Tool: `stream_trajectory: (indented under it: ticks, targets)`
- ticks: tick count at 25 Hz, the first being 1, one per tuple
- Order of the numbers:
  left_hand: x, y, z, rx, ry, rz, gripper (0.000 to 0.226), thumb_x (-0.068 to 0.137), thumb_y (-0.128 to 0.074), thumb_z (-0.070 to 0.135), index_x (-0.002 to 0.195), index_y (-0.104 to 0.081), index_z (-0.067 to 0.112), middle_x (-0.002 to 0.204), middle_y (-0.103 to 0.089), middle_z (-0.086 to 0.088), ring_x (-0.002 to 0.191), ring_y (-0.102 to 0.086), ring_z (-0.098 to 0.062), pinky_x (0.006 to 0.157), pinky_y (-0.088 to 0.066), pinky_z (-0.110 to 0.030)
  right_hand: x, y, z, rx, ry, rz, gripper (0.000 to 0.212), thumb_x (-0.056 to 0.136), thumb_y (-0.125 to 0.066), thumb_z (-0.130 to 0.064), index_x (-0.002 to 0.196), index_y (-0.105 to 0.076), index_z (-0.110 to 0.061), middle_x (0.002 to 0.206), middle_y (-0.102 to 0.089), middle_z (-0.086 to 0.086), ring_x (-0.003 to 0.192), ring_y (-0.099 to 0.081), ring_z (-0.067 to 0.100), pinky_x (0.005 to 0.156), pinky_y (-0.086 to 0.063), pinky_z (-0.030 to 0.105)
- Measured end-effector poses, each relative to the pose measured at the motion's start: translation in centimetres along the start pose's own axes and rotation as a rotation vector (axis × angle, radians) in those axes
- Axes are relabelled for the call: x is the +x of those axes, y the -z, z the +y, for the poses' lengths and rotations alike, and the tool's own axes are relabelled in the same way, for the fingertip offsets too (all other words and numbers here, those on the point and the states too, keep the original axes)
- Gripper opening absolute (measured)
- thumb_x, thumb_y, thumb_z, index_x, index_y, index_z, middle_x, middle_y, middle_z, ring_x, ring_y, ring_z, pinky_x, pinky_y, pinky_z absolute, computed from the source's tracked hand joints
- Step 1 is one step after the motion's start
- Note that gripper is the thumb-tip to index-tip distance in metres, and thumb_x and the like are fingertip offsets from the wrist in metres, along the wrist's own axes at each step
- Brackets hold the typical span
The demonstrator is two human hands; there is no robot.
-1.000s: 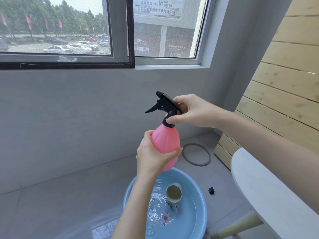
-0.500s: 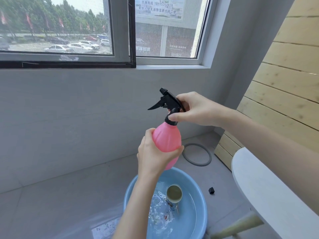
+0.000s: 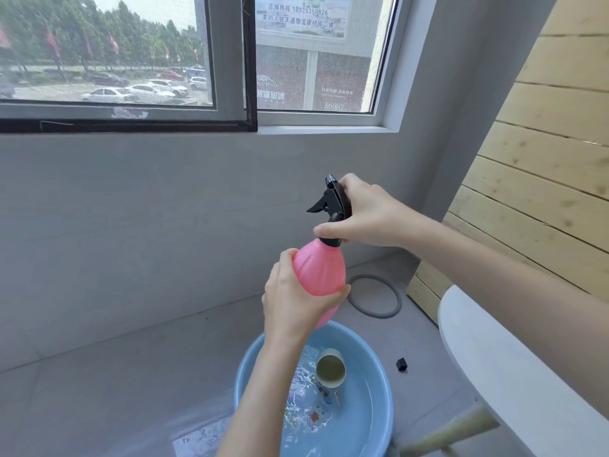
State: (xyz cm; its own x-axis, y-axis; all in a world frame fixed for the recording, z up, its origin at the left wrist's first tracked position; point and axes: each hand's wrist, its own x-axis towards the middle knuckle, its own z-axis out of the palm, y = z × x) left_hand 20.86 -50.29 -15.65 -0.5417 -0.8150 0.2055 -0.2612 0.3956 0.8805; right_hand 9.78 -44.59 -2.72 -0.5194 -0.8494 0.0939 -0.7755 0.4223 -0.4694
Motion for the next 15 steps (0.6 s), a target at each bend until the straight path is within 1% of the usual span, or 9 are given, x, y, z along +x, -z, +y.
stream_trajectory:
  ticks: [1, 3, 7, 10, 11, 12, 13, 14, 15]
  targets:
    - [-0.04, -0.06, 0.02, 0.006, -0.006, -0.003, 0.082, 0.055, -0.082, 0.055, 0.123, -0.042, 0.032, 0.114, -0.052, 0.013, 0.103, -0.050, -0.013, 0.083, -0.040, -0.030, 0.04, 0.05, -0.17, -0.028, -0.014, -0.011, 0.053, 0.076, -0.074, -0.037, 0.110, -0.043, -0.011, 0.098, -0.061, 0.004, 0.078, -0.057, 0.015, 0.058, -0.044, 0.023]
    - [-0.04, -0.08, 0.01, 0.009, -0.009, -0.003, 0.082, 0.055, -0.082, 0.055, 0.123, -0.042, 0.032, 0.113, -0.052, 0.014, 0.101, -0.048, -0.011, 0.081, -0.037, -0.028, 0.05, 0.18, -0.36, -0.049, -0.036, -0.033, 0.055, 0.076, -0.074, -0.037, 0.111, -0.042, -0.010, 0.099, -0.059, 0.004, 0.074, -0.054, 0.012, 0.057, -0.043, 0.024]
    - [-0.04, -0.10, -0.02, -0.016, 0.009, 0.006, 0.080, 0.055, -0.083, 0.053, 0.120, -0.042, 0.032, 0.111, -0.052, 0.013, 0.098, -0.048, -0.012, 0.081, -0.039, -0.028, -0.25, 0.66, -0.46, -0.045, -0.008, -0.064, 0.048, 0.074, -0.075, -0.038, 0.104, -0.045, -0.015, 0.096, -0.059, 0.000, 0.076, -0.052, 0.009, 0.057, -0.040, 0.023]
    - [-0.12, -0.23, -0.05, 0.023, -0.021, 0.006, 0.083, 0.055, -0.083, 0.053, 0.123, -0.042, 0.030, 0.113, -0.051, 0.012, 0.100, -0.049, -0.012, 0.080, -0.039, -0.027, -0.37, 0.42, -0.68, -0.122, -0.084, -0.031, 0.052, 0.074, -0.074, -0.042, 0.103, -0.043, -0.012, 0.092, -0.056, 0.001, 0.074, -0.051, 0.012, 0.056, -0.041, 0.026]
    - [-0.15, -0.29, -0.11, 0.029, -0.022, 0.001, 0.084, 0.055, -0.083, 0.053, 0.124, -0.042, 0.029, 0.113, -0.051, 0.012, 0.101, -0.049, -0.012, 0.080, -0.038, -0.028, -0.37, 0.13, -0.65, -0.135, -0.105, -0.011, 0.056, 0.074, -0.074, -0.043, 0.106, -0.042, -0.010, 0.092, -0.056, 0.003, 0.076, -0.052, 0.015, 0.057, -0.043, 0.028]
    - [-0.21, -0.35, -0.15, 0.030, -0.020, -0.005, 0.084, 0.055, -0.083, 0.053, 0.124, -0.042, 0.030, 0.114, -0.051, 0.013, 0.101, -0.049, -0.012, 0.081, -0.038, -0.028, -0.41, -0.14, -0.62, -0.125, -0.116, 0.008, 0.062, 0.075, -0.074, -0.042, 0.115, -0.039, -0.009, 0.094, -0.058, 0.004, 0.080, -0.055, 0.017, 0.062, -0.047, 0.031]
    - [-0.27, -0.40, -0.17, 0.023, -0.017, -0.011, 0.083, 0.054, -0.083, 0.053, 0.123, -0.042, 0.030, 0.113, -0.051, 0.013, 0.101, -0.050, -0.012, 0.081, -0.039, -0.028, -0.43, -0.30, -0.60, -0.096, -0.125, 0.018, 0.074, 0.076, -0.073, -0.042, 0.128, -0.033, -0.008, 0.098, -0.060, 0.005, 0.083, -0.058, 0.019, 0.069, -0.051, 0.032]
    - [-0.33, -0.43, -0.15, 0.008, -0.013, -0.017, 0.080, 0.054, -0.083, 0.053, 0.120, -0.042, 0.031, 0.112, -0.052, 0.013, 0.101, -0.050, -0.012, 0.082, -0.041, -0.029, -0.49, -0.30, -0.64, -0.060, -0.128, 0.011, 0.089, 0.076, -0.073, -0.044, 0.141, -0.021, -0.010, 0.105, -0.060, 0.005, 0.082, -0.062, 0.019, 0.075, -0.052, 0.032]
    - [-0.38, -0.42, -0.07, -0.010, -0.009, -0.023, 0.078, 0.054, -0.083, 0.053, 0.118, -0.042, 0.033, 0.111, -0.052, 0.013, 0.101, -0.051, -0.012, 0.084, -0.042, -0.030, -0.61, -0.13, -0.73, -0.028, -0.126, -0.011, 0.100, 0.076, -0.071, -0.050, 0.149, -0.010, -0.017, 0.115, -0.058, 0.004, 0.079, -0.066, 0.018, 0.077, -0.052, 0.030]
